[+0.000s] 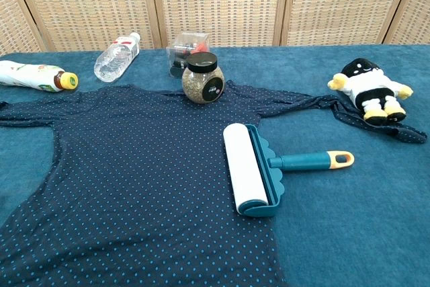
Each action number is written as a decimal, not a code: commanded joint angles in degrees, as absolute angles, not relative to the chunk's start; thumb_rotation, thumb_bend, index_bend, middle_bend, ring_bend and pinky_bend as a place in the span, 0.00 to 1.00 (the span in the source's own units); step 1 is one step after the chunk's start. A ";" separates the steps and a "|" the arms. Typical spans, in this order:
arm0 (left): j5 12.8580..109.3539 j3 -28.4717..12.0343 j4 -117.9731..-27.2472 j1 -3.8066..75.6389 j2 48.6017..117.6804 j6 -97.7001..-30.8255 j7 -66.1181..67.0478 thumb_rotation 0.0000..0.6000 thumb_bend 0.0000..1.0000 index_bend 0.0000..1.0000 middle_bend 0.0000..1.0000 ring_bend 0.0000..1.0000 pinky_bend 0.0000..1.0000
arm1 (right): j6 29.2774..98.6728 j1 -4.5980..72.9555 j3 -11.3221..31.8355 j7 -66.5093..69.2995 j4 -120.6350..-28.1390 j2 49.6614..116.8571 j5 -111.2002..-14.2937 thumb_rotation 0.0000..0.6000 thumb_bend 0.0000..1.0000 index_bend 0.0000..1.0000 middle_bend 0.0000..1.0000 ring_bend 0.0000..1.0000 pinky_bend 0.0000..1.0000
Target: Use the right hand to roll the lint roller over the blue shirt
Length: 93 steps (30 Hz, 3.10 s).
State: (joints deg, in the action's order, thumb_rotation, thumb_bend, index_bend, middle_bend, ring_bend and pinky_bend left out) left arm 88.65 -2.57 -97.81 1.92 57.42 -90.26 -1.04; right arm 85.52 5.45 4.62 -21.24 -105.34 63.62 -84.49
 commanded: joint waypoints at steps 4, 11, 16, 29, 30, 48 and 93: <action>88.59 -2.35 -97.77 1.76 57.47 -90.21 -0.70 1.00 0.00 0.00 0.00 0.00 0.00 | 85.01 5.67 4.76 -21.04 -105.12 63.62 -83.98 1.00 0.00 0.00 0.00 0.00 0.00; 89.36 -2.23 -98.65 1.04 56.94 -91.79 -1.35 1.00 0.00 0.00 0.00 0.00 0.00 | 83.02 7.09 4.89 -19.72 -104.47 65.20 -84.28 1.00 0.00 0.00 0.00 0.00 0.00; 88.67 -2.54 -98.79 1.51 56.83 -90.89 -1.36 1.00 0.00 0.00 0.00 0.00 0.00 | 74.89 14.67 8.02 -23.16 -102.32 68.62 -84.46 1.00 0.00 0.00 0.71 0.79 0.61; 85.23 -3.61 -99.23 2.99 56.95 -87.70 -0.03 1.00 0.00 0.00 0.00 0.00 0.00 | 57.86 33.90 13.51 -47.96 -107.77 77.76 -49.04 1.00 0.00 0.01 1.00 1.00 1.00; 85.05 -3.68 -99.18 3.05 56.97 -87.58 -0.06 1.00 0.00 0.00 0.00 0.00 0.00 | 58.39 34.96 13.56 -49.16 -107.70 78.91 -47.43 1.00 0.00 0.03 1.00 1.00 1.00; 83.43 -4.14 -98.86 3.65 56.70 -86.25 -0.96 1.00 0.00 0.00 0.00 0.00 0.00 | 68.69 46.14 11.77 -59.62 -99.69 94.69 -34.17 1.00 0.38 0.32 1.00 1.00 1.00; 81.94 -4.52 -98.38 4.26 55.97 -84.78 -3.44 1.00 0.00 0.00 0.00 0.00 0.00 | 71.24 53.99 16.03 -61.28 -102.90 93.39 -27.15 1.00 0.89 0.78 1.00 1.00 1.00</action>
State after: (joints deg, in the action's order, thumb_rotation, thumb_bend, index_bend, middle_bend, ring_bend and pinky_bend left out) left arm 81.97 -4.51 -98.41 4.26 56.02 -84.81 -3.39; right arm 70.37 52.64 15.02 -59.79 -101.82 93.96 -28.08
